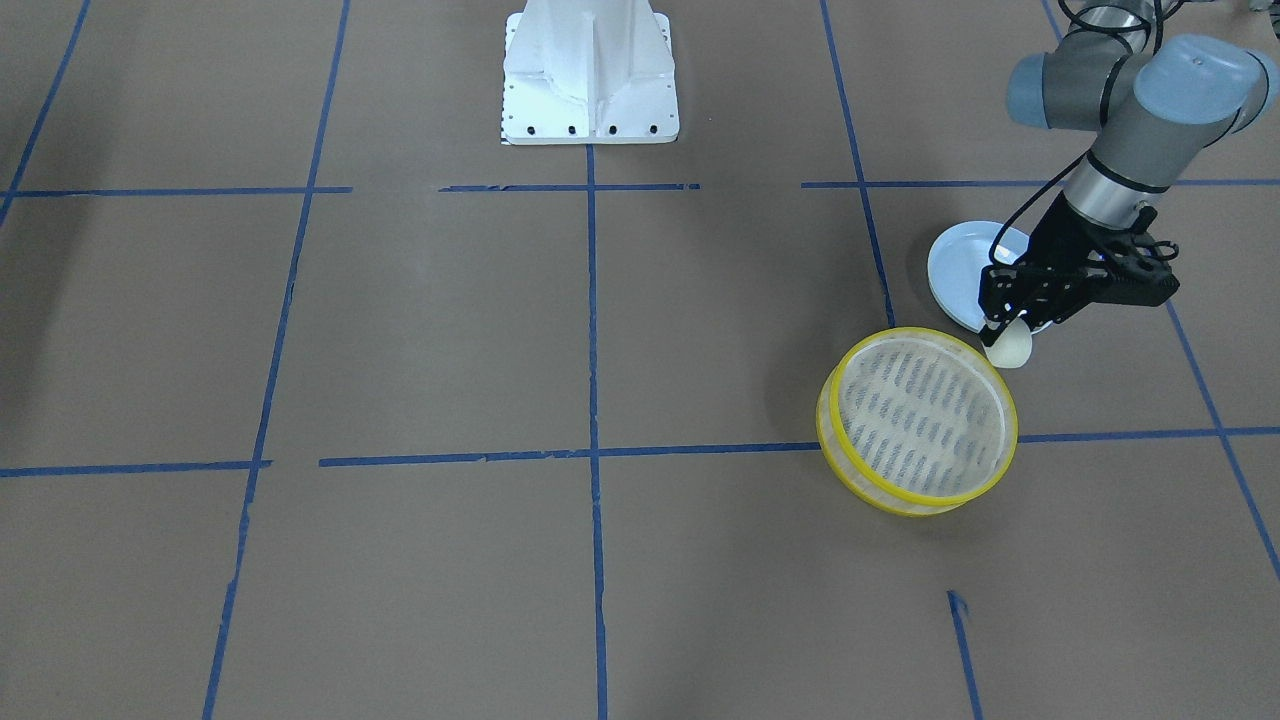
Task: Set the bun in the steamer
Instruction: 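Lift the bun and carry it over the yellow steamer with the left gripper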
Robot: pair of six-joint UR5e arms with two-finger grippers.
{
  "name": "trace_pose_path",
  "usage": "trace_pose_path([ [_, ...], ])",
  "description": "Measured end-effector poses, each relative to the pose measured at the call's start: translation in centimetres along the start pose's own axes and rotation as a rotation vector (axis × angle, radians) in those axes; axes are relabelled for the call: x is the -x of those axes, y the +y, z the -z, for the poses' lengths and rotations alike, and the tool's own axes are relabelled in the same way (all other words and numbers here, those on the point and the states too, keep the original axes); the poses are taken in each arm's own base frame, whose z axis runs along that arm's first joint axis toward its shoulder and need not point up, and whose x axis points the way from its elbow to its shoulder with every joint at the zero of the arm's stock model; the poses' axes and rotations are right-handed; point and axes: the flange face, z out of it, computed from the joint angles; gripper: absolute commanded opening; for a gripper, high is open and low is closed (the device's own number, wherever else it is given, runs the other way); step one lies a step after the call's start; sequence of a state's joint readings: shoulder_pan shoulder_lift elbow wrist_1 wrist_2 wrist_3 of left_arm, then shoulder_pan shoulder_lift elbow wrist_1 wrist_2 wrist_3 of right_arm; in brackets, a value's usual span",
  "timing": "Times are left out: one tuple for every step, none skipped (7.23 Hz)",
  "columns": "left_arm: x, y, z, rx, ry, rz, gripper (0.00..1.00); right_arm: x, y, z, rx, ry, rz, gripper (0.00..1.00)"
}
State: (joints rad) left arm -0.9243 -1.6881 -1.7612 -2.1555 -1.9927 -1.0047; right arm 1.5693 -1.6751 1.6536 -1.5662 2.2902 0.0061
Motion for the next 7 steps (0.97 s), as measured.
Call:
trace_pose_path([
  [-2.5,-3.1,-1.7,0.006,-0.024,0.008,0.4,0.0,0.0,0.0,0.0,0.0,0.0,1.0],
  [-4.1,-4.9,-3.3,0.014,-0.038,0.017,0.41,0.0,0.0,0.0,0.0,0.0,0.0,1.0],
  [-4.7,-5.5,-4.4,0.025,-0.048,0.026,0.44,0.0,0.0,0.0,0.0,0.0,0.0,1.0],
  [-5.1,-5.1,-5.5,0.044,-0.056,0.032,0.44,0.0,0.0,0.0,0.0,0.0,0.0,1.0],
  [-5.6,-4.3,-6.5,0.063,-0.059,0.036,0.44,0.0,0.0,0.0,0.001,0.0,-0.001,1.0],
  [-6.0,-3.5,-7.3,0.077,-0.061,0.043,0.45,0.0,0.0,0.0,0.001,0.0,-0.001,1.0],
  [-6.4,-2.9,-7.8,0.089,-0.062,0.044,0.46,0.0,0.0,0.0,0.0,0.0,0.0,1.0],
])
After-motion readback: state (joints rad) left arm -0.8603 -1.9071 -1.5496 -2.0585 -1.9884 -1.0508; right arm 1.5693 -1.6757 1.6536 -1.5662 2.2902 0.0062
